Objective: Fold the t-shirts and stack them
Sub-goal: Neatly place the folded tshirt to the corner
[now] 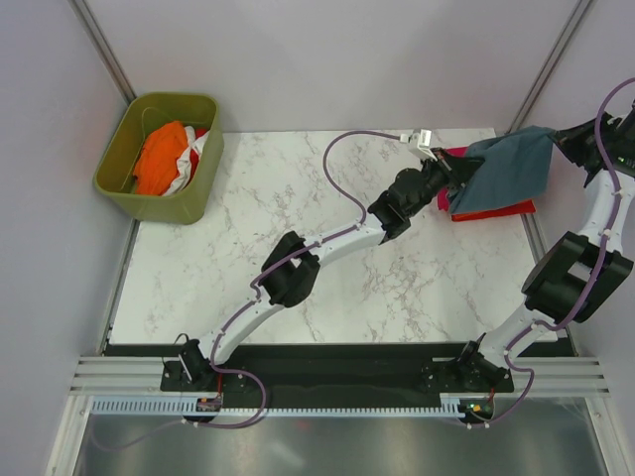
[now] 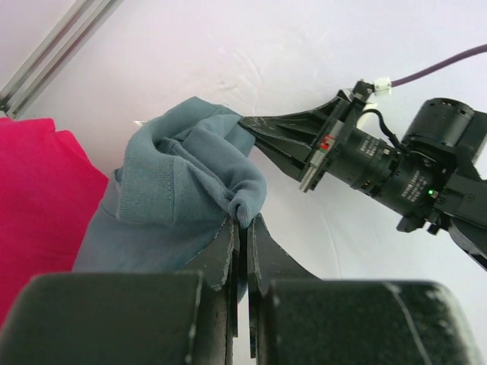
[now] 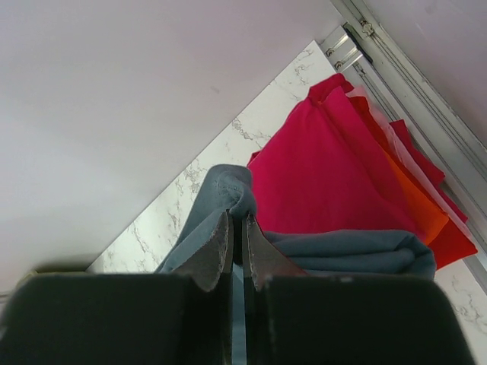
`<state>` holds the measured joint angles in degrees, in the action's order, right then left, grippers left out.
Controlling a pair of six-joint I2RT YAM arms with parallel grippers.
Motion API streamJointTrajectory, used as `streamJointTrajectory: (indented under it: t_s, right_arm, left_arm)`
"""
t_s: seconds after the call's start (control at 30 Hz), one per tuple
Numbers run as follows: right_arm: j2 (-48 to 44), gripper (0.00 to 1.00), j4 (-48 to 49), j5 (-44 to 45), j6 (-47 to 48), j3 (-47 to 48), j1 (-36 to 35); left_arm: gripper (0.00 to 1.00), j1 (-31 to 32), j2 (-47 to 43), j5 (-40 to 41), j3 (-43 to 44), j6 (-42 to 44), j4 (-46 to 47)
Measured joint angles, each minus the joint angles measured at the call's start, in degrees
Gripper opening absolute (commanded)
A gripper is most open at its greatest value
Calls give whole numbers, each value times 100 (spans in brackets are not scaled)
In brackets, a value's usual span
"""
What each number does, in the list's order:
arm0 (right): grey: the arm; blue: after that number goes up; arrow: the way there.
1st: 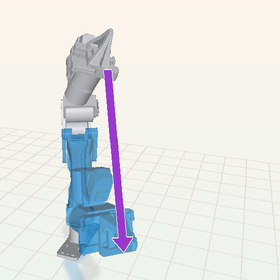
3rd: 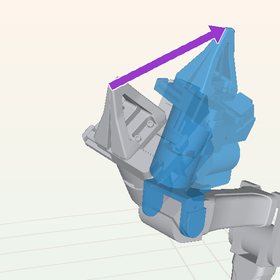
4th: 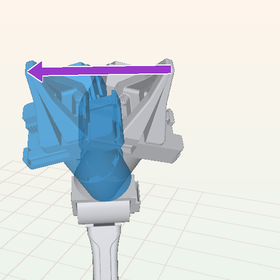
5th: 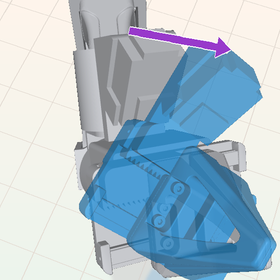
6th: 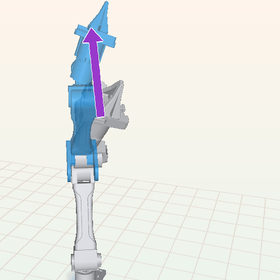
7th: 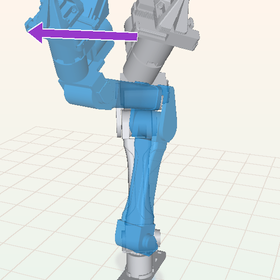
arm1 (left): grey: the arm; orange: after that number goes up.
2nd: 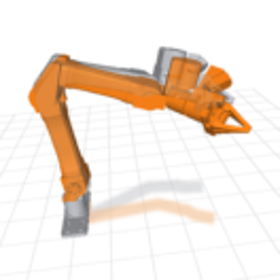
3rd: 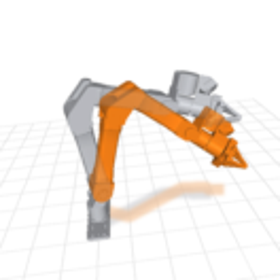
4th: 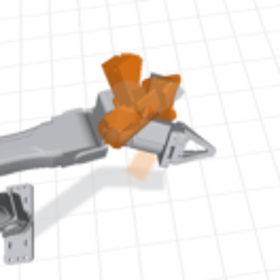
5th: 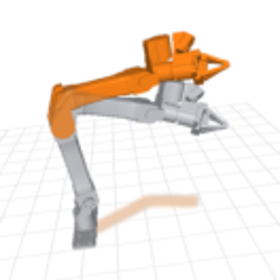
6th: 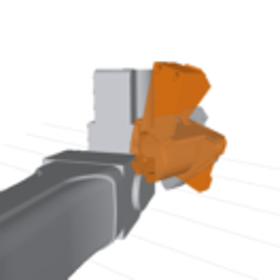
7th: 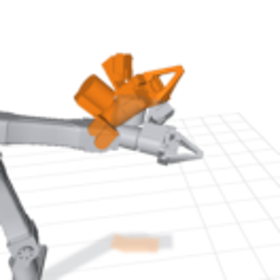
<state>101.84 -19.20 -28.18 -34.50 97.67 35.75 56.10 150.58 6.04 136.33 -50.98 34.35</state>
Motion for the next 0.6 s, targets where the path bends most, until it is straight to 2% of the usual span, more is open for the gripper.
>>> streamJointTrajectory:
  t_s: [0.6]
  right_arm:
    - [354, 0, 575, -50, -111, 136, -26]
  left_arm:
    - [2, -227, 472, 387, 273, -525, -146]
